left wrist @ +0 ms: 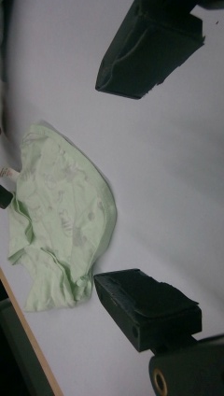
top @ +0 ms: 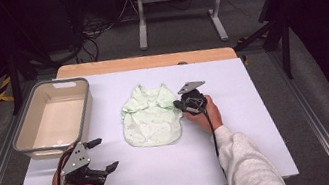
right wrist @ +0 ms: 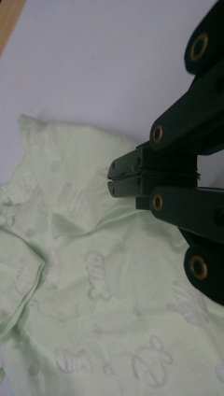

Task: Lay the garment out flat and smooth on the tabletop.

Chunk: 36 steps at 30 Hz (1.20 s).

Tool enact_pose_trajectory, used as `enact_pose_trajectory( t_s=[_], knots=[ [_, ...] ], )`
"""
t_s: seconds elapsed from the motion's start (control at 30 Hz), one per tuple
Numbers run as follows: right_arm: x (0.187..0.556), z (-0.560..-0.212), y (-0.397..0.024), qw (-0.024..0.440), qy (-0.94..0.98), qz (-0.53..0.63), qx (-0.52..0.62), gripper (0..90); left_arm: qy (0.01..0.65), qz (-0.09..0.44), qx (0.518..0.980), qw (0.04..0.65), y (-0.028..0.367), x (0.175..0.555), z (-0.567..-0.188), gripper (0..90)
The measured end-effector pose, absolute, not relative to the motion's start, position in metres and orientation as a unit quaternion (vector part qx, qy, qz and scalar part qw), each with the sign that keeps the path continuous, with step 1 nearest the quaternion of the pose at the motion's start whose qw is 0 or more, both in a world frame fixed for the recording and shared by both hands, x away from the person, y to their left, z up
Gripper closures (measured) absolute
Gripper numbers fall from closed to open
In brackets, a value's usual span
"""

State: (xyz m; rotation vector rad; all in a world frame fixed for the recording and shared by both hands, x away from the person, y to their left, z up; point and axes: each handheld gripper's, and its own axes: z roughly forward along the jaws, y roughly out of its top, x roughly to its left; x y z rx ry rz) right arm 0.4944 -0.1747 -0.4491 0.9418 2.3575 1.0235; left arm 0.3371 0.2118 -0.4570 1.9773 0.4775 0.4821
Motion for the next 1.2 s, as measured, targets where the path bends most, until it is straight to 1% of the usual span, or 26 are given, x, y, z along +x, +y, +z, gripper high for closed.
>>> enact_pose_trajectory(
  t_s=[0.13,0.23,0.43,1.03,1.07,1.2],
  knots=[
    [0.498,-0.455,-0.175,0.193,0.842,0.366,0.346,90.0,0.197,0.199,0.819,0.501,0.211,0.337,-0.457,9.3],
    [0.498,-0.456,-0.174,0.196,0.843,0.364,0.345,90.0,0.196,0.2,0.82,0.498,0.211,0.338,-0.457,9.3],
    [0.493,-0.456,-0.17,0.222,0.849,0.352,0.327,89.3,0.196,0.2,0.819,0.5,0.212,0.338,-0.457,9.5],
    [0.469,-0.421,-0.179,0.265,0.803,0.438,0.304,87.7,0.194,0.203,0.821,0.497,0.211,0.338,-0.457,9.8],
    [0.464,-0.417,-0.179,0.278,0.798,0.445,0.295,87.7,0.191,0.205,0.821,0.497,0.211,0.337,-0.457,9.8],
    [0.458,-0.411,-0.178,0.288,0.793,0.454,0.285,87.1,0.191,0.204,0.821,0.498,0.211,0.337,-0.457,9.9]
  ],
)
